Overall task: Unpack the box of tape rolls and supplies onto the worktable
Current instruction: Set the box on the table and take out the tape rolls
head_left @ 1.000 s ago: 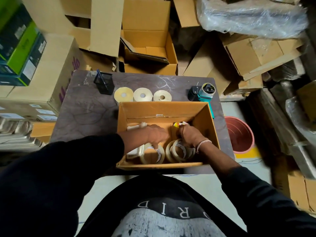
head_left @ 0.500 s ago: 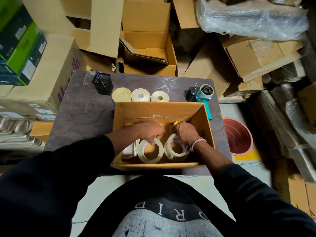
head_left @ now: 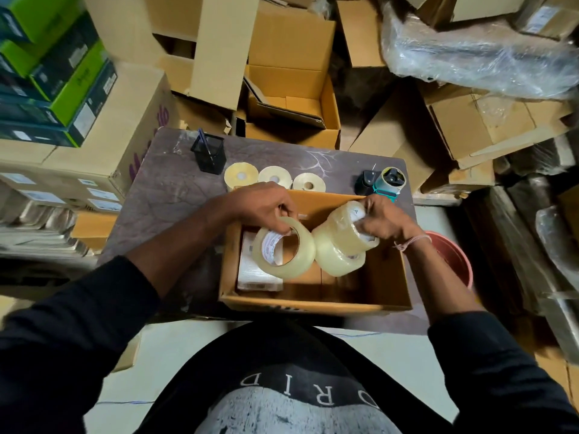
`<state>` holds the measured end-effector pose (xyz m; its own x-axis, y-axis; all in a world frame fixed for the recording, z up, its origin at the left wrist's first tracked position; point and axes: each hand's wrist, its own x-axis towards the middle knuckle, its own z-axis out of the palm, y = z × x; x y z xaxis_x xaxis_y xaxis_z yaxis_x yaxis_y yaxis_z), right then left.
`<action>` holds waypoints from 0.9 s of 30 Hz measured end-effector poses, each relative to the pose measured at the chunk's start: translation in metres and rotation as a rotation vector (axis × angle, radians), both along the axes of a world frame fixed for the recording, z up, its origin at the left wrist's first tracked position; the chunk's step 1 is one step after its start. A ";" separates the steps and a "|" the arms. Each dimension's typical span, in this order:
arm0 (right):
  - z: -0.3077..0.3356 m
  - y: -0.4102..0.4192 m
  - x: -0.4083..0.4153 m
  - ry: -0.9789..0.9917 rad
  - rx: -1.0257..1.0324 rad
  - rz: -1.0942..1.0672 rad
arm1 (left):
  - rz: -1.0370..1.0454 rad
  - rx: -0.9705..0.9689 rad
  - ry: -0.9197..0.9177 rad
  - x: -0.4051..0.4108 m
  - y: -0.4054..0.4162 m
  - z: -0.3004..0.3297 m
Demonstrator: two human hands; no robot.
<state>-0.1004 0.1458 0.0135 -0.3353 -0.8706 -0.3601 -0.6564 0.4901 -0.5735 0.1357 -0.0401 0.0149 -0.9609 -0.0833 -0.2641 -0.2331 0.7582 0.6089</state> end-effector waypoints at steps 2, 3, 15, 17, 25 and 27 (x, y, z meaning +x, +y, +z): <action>0.002 -0.004 -0.001 -0.038 -0.002 0.004 | 0.036 -0.006 0.021 0.011 -0.007 0.010; 0.002 -0.007 -0.001 -0.051 -0.024 -0.004 | 0.053 -0.006 0.036 0.017 -0.011 0.015; 0.033 -0.094 0.066 -0.242 -0.213 -0.197 | 0.514 0.101 0.208 0.123 -0.072 0.021; 0.035 -0.113 0.085 -0.271 -0.245 -0.172 | 0.594 0.150 0.230 0.148 -0.076 0.015; 0.037 -0.184 0.161 -0.108 -0.191 -0.095 | 0.834 0.139 0.231 0.245 -0.090 -0.028; 0.037 -0.200 0.173 -0.055 -0.171 -0.094 | 0.900 0.133 0.174 0.267 -0.090 -0.047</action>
